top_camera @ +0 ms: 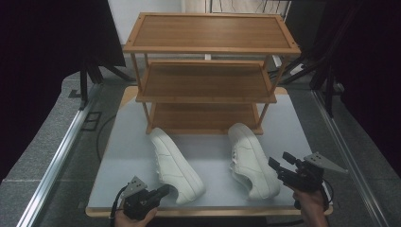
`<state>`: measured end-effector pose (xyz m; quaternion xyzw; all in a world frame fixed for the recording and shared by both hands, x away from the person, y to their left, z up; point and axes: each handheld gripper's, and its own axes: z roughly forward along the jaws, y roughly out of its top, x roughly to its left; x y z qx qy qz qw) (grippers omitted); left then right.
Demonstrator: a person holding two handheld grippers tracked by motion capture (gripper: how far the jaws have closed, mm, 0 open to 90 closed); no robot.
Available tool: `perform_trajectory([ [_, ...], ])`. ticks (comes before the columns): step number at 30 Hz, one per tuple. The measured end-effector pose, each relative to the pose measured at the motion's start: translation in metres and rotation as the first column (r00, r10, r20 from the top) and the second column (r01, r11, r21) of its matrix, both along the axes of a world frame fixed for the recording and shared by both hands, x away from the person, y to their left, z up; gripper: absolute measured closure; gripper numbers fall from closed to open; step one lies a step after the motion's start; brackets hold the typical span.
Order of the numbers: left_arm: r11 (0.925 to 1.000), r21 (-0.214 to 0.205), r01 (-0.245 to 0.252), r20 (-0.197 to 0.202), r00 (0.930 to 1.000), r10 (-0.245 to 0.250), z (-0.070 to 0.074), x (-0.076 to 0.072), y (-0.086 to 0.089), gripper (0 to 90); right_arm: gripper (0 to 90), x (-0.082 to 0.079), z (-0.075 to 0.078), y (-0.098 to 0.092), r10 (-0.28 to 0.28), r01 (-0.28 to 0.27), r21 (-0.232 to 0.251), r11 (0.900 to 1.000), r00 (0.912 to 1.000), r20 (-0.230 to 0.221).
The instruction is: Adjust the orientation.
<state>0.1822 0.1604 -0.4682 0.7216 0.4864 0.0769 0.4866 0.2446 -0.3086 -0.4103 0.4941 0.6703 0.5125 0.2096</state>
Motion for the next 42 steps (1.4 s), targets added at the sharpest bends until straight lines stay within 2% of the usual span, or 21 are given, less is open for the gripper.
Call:
perform_trajectory([
  [13, 0.9998, -0.002, 0.021, 0.009, 0.9997, -0.021, 0.006, 0.007, -0.007, 89.4, 32.7, 0.0, -0.001, -0.004, -0.01, 0.01, 0.004, 0.9999, 0.9999, 0.0],
  [22, 0.9993, 0.001, 0.038, 0.025, 0.999, -0.038, 0.013, 0.018, -0.018, 88.7, 32.7, 0.0, -0.001, -0.006, -0.019, 0.019, 0.009, 0.9998, 0.9998, -0.001],
  [25, 0.9993, 0.012, 0.035, 0.026, 0.999, -0.035, 0.015, 0.027, -0.025, 88.3, 32.6, 0.0, -0.001, -0.007, -0.024, 0.024, 0.008, 0.9997, 0.9997, -0.001],
  [27, 0.9993, 0.014, 0.034, 0.026, 0.9991, -0.035, 0.016, 0.041, -0.034, 88.2, 32.6, 0.0, -0.002, -0.007, -0.025, 0.025, 0.007, 0.9997, 0.9997, -0.002],
  [28, 0.9993, 0.014, 0.034, 0.026, 0.9991, -0.035, 0.016, 0.041, -0.034, 88.2, 32.6, 0.0, -0.002, -0.007, -0.025, 0.025, 0.005, 0.9997, 0.9997, -0.003],
  [31, 0.9994, 0.01, 0.032, 0.014, 0.9994, -0.032, 0.018, 0.059, -0.044, 88.0, 32.6, 0.0, -0.002, -0.009, -0.027, 0.027, 0.006, 0.9996, 0.9996, -0.003],
  [33, 0.9994, 0.013, 0.033, 0.01, 0.9994, -0.033, 0.018, 0.064, -0.047, 88.0, 32.7, 0.0, -0.002, -0.01, -0.03, 0.03, 0.006, 0.9995, 0.9995, -0.005],
  [34, 0.9993, 0.0, 0.037, 0.016, 0.9992, -0.037, 0.019, 0.066, -0.049, 89.1, 32.7, 0.001, -0.003, -0.011, -0.033, 0.033, 0.008, 0.9994, 0.9994, -0.008],
  [35, 0.9979, -0.04, 0.05, 0.013, 0.9987, -0.05, 0.023, 0.073, -0.054, 89.0, 32.7, 0.001, -0.004, -0.011, -0.036, 0.036, 0.009, 0.9993, 0.9993, -0.01],
  [37, 0.998, -0.027, 0.057, 0.022, 0.9982, -0.056, 0.027, 0.075, -0.06, 88.7, 32.7, 0.001, -0.004, -0.012, -0.037, 0.037, 0.009, 0.9993, 0.9993, -0.011],
  [39, 0.9964, 0.005, 0.085, 0.031, 0.9959, -0.085, 0.034, 0.081, -0.075, 87.7, 32.7, 0.001, -0.004, -0.012, -0.037, 0.037, 0.011, 0.9992, 0.9992, -0.011],
  [42, 0.9956, 0.019, 0.091, 0.033, 0.9952, -0.092, 0.036, 0.084, -0.082, 86.4, 32.7, 0.001, -0.004, -0.013, -0.039, 0.04, 0.011, 0.9992, 0.9992, -0.01],
])
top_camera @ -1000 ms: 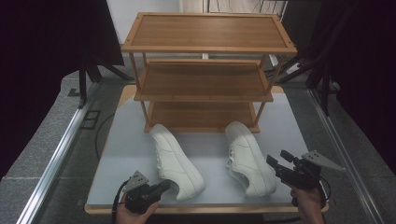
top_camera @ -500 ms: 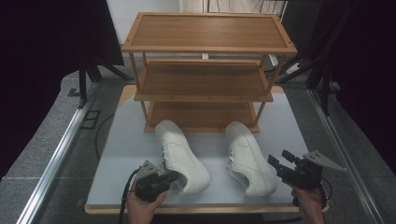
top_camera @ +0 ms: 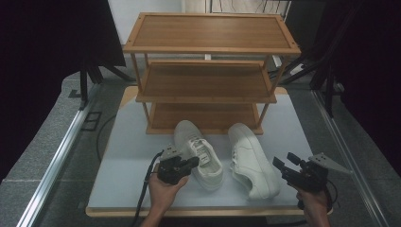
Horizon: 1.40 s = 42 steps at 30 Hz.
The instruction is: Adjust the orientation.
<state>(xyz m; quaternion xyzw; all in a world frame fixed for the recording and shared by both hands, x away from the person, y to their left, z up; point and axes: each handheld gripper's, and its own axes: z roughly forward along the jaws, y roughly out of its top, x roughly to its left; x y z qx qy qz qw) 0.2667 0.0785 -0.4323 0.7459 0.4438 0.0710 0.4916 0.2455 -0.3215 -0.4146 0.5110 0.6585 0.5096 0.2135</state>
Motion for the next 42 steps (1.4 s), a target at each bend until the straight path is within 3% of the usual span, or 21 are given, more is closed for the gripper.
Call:
perform_trajectory([
  [2, 1.0, 0.001, 0.001, -0.002, 1.0, -0.001, 0.002, 0.001, -0.003, 86.2, 32.7, 0.0, 0.0, -0.001, -0.002, 0.002, 0.002, 1.0, 1.0, 0.0],
  [5, 0.9998, 0.016, 0.009, 0.027, 0.9996, -0.009, 0.008, -0.003, -0.01, 85.9, 32.7, 0.0, 0.0, -0.003, -0.005, 0.005, 0.003, 1.0, 1.0, -0.002],
  [10, 0.999, 0.031, 0.031, 0.024, 0.9992, -0.032, 0.009, -0.001, -0.024, 86.5, 32.7, 0.0, 0.0, -0.001, 0.01, -0.01, 0.024, 0.9997, 0.9999, -0.006],
  [16, 0.9982, 0.057, 0.017, -0.007, 0.9998, -0.017, -0.003, 0.008, -0.036, 89.2, 32.7, 0.001, -0.001, 0.002, 0.01, -0.01, 0.017, 0.9998, 0.9999, -0.008],
  [19, 0.9956, 0.093, 0.01, -0.018, 0.9998, -0.008, -0.012, 0.011, -0.04, 89.9, 32.7, 0.002, -0.003, 0.003, 0.009, -0.009, 0.012, 0.9999, 0.9999, -0.013],
  [24, 0.9939, 0.111, -0.002, -0.021, 0.9998, 0.005, -0.019, 0.009, -0.036, 90.0, 32.7, 0.002, -0.003, 0.003, 0.009, -0.009, 0.008, 0.9999, 0.9999, -0.014],
  [34, 0.9922, 0.125, 0.001, -0.021, 0.9998, 0.001, -0.019, 0.007, -0.03, 90.0, 32.7, 0.002, -0.005, 0.002, -0.003, 0.003, 0.003, 1.0, 0.9997, -0.025],
  [42, 0.9898, 0.142, -0.002, -0.026, 0.9996, 0.006, -0.018, 0.0, -0.016, 90.0, 32.7, 0.002, -0.005, -0.005, -0.026, 0.026, 0.014, 0.9996, 0.9994, -0.024],
])
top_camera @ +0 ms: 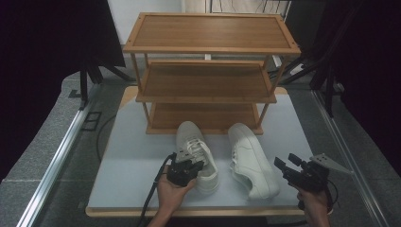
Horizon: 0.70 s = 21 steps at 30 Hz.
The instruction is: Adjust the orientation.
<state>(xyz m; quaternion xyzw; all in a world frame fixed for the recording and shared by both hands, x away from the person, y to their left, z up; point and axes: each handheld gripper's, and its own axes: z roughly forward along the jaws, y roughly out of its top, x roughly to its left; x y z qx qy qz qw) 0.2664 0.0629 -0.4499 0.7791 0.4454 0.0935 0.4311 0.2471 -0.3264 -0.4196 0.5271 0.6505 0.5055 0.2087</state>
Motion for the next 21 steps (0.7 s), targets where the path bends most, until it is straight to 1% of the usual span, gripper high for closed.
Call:
perform_trajectory([
  [3, 0.9999, 0.009, -0.007, -0.002, 1.0, 0.007, 0.001, -0.002, 0.01, 90.0, 32.7, 0.0, 0.0, -0.001, -0.009, 0.009, 0.006, 0.9999, 1.0, -0.003],
  [4, 0.9998, 0.015, -0.011, -0.003, 0.9999, 0.011, 0.001, -0.003, 0.016, 90.0, 32.7, 0.0, 0.001, -0.002, -0.01, 0.01, 0.005, 0.9999, 0.9999, -0.003],
  [5, 0.9998, 0.015, -0.011, -0.003, 0.9999, 0.011, 0.001, -0.003, 0.016, 90.0, 32.7, 0.0, 0.001, -0.002, -0.01, 0.01, 0.005, 0.9999, 0.9999, -0.003],
  [6, 0.9998, 0.016, -0.011, -0.005, 0.9999, 0.011, 0.001, -0.003, 0.02, 90.0, 32.7, 0.0, 0.001, -0.002, -0.009, 0.009, 0.004, 1.0, 0.9999, -0.004],
  [7, 0.9997, 0.018, -0.018, -0.005, 0.9998, 0.018, 0.001, -0.004, 0.027, 90.0, 32.7, 0.0, 0.001, -0.001, -0.01, 0.01, 0.003, 1.0, 0.9999, -0.004],
  [10, 0.9995, 0.011, -0.029, -0.01, 0.9995, 0.029, 0.001, -0.004, 0.039, 90.0, 32.7, 0.0, 0.0, -0.001, -0.011, 0.011, 0.002, 0.9999, 0.9999, -0.002],
  [11, 0.9995, 0.011, -0.029, -0.01, 0.9995, 0.029, 0.001, -0.004, 0.039, 90.0, 32.7, 0.0, 0.0, -0.001, -0.011, 0.011, 0.002, 0.9999, 0.9999, -0.002],
  [12, 0.9994, 0.01, -0.034, -0.011, 0.9993, 0.034, 0.001, -0.005, 0.043, 90.0, 32.7, 0.0, 0.0, -0.001, -0.011, 0.011, 0.001, 0.9999, 0.9999, -0.003],
  [13, 0.9992, 0.003, -0.04, -0.013, 0.9991, 0.04, 0.001, -0.004, 0.051, 90.0, 32.7, 0.0, 0.0, -0.001, -0.009, 0.009, -0.001, 1.0, 1.0, -0.003],
  [14, 0.9992, 0.003, -0.04, -0.013, 0.9991, 0.04, 0.001, -0.004, 0.051, 90.0, 32.7, 0.0, 0.0, -0.001, -0.009, 0.009, -0.001, 1.0, 1.0, -0.003],
  [16, 0.9991, -0.01, -0.041, -0.015, 0.9991, 0.041, 0.001, -0.004, 0.059, 90.0, 32.7, 0.0, 0.001, -0.001, -0.011, 0.011, -0.003, 0.9999, 0.9999, -0.004],
  [17, 0.9991, -0.017, -0.039, -0.019, 0.9991, 0.038, 0.001, -0.002, 0.066, 90.0, 32.7, 0.0, 0.001, -0.001, -0.011, 0.011, -0.004, 0.9999, 0.9999, -0.003],
  [19, 0.9991, -0.01, -0.041, -0.022, 0.999, 0.04, 0.002, -0.001, 0.07, 90.0, 32.7, 0.0, 0.001, 0.0, -0.011, 0.011, -0.006, 0.9999, 0.9999, -0.004],
  [20, 0.999, -0.019, -0.041, -0.018, 0.999, 0.041, 0.002, 0.001, 0.077, 90.0, 32.7, 0.0, 0.001, 0.0, -0.008, 0.008, -0.008, 0.9999, 1.0, -0.003],
  [21, 0.999, -0.019, -0.041, -0.018, 0.999, 0.041, 0.002, 0.001, 0.077, 90.0, 32.7, 0.001, 0.001, 0.001, -0.005, 0.005, -0.008, 0.9999, 1.0, -0.003],
])
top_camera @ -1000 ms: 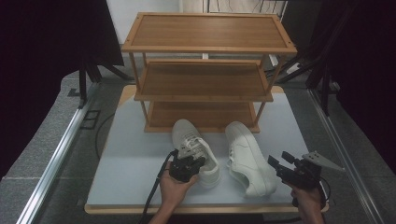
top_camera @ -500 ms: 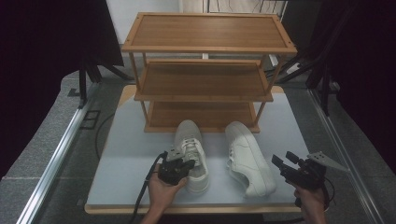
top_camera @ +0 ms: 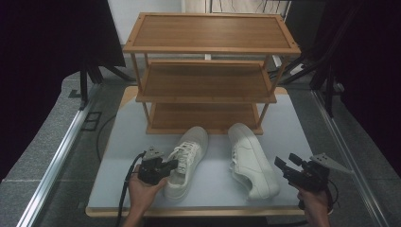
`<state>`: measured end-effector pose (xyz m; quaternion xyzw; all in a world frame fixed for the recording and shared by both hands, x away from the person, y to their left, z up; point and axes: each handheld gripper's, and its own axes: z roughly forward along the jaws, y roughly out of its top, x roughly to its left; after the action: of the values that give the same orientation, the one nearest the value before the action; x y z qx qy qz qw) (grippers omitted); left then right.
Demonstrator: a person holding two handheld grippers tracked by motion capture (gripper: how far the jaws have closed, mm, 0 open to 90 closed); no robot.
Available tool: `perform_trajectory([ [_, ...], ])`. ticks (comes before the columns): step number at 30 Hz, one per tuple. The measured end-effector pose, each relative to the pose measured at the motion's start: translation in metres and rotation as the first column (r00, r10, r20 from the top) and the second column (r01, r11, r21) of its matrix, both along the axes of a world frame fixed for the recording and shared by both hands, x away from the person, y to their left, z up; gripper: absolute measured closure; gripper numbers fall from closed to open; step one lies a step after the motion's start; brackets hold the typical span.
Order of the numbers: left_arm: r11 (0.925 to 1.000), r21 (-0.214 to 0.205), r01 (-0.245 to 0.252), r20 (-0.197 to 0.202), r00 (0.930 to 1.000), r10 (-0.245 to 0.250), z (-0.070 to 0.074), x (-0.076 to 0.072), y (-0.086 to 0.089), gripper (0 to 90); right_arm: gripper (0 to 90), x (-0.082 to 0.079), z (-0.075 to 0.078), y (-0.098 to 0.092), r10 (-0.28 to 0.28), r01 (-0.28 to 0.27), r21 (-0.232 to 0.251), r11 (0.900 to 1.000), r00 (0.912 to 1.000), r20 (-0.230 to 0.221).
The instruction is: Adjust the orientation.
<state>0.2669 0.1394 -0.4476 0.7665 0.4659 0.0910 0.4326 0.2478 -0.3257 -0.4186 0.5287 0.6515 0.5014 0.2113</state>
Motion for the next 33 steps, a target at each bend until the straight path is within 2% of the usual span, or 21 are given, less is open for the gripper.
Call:
perform_trajectory([
  [2, 0.9997, -0.018, 0.017, 0.0, 0.9998, -0.017, 0.0, 0.002, 0.003, 90.0, 32.7, 0.0, 0.0, 0.002, 0.005, -0.005, -0.003, 1.0, 1.0, 0.001],
  [4, 0.9992, -0.022, 0.035, 0.024, 0.9991, -0.034, 0.001, -0.001, 0.001, 88.3, 32.7, 0.0, 0.0, 0.004, 0.014, -0.014, -0.006, 0.9999, 0.9999, 0.001],
  [5, 0.9993, -0.006, 0.037, 0.039, 0.9985, -0.037, 0.002, -0.003, 0.0, 88.3, 32.7, 0.0, 0.0, 0.004, 0.014, -0.014, -0.006, 0.9999, 0.9999, 0.001],
  [7, 0.9967, -0.056, 0.059, 0.091, 0.9944, -0.053, 0.012, -0.012, 0.001, 76.6, 32.7, 0.0, 0.0, 0.009, 0.032, -0.032, -0.011, 0.9994, 0.9995, 0.007],
  [9, 0.9942, -0.085, 0.066, 0.127, 0.9904, -0.055, 0.021, -0.017, 0.003, 72.2, 32.8, -0.001, 0.001, 0.011, 0.043, -0.043, -0.018, 0.9989, 0.999, 0.009],
  [11, 0.9919, -0.1, 0.078, 0.138, 0.9884, -0.064, 0.025, -0.018, 0.004, 70.3, 32.8, -0.001, 0.002, 0.012, 0.045, -0.045, -0.018, 0.9988, 0.9989, 0.011],
  [12, 0.9899, -0.11, 0.09, 0.145, 0.9867, -0.073, 0.028, -0.02, 0.005, 64.6, 32.9, -0.001, 0.002, 0.013, 0.051, -0.05, -0.019, 0.9985, 0.9986, 0.012],
  [13, 0.9892, -0.115, 0.09, 0.151, 0.9859, -0.072, 0.03, -0.021, 0.005, 64.6, 32.9, -0.001, 0.002, 0.013, 0.051, -0.05, -0.019, 0.9985, 0.9986, 0.012],
  [14, 0.9881, -0.123, 0.092, 0.155, 0.9852, -0.072, 0.033, -0.022, 0.006, 57.9, 33.0, -0.002, 0.003, 0.014, 0.054, -0.054, -0.02, 0.9983, 0.9984, 0.013],
  [15, 0.9881, -0.123, 0.092, 0.155, 0.9852, -0.072, 0.033, -0.022, 0.006, 55.3, 33.0, -0.002, 0.003, 0.015, 0.057, -0.056, -0.023, 0.9982, 0.9983, 0.014],
  [19, 0.984, -0.153, 0.091, 0.153, 0.9859, -0.068, 0.034, -0.023, 0.008, 49.5, 33.1, -0.002, 0.003, 0.015, 0.06, -0.06, -0.023, 0.998, 0.9981, 0.013],
  [23, 0.9833, -0.173, 0.058, 0.159, 0.9868, -0.03, 0.035, -0.023, 0.014, 46.4, 33.3, -0.003, 0.004, 0.014, 0.062, -0.062, -0.022, 0.9979, 0.9979, 0.017],
  [27, 0.978, -0.206, 0.031, 0.163, 0.9867, 0.003, 0.035, -0.024, 0.025, 42.2, 33.4, -0.003, 0.005, 0.015, 0.065, -0.064, -0.027, 0.9976, 0.9977, 0.018],
  [30, 0.9793, -0.202, 0.018, 0.182, 0.9831, 0.019, 0.035, -0.026, 0.031, 44.8, 33.4, -0.003, 0.005, 0.017, 0.07, -0.069, -0.033, 0.997, 0.9974, 0.018],
  [33, 0.9794, -0.202, 0.01, 0.184, 0.9825, 0.028, 0.035, -0.027, 0.035, 44.4, 33.4, -0.004, 0.005, 0.019, 0.076, -0.076, -0.035, 0.9965, 0.9969, 0.019],
])
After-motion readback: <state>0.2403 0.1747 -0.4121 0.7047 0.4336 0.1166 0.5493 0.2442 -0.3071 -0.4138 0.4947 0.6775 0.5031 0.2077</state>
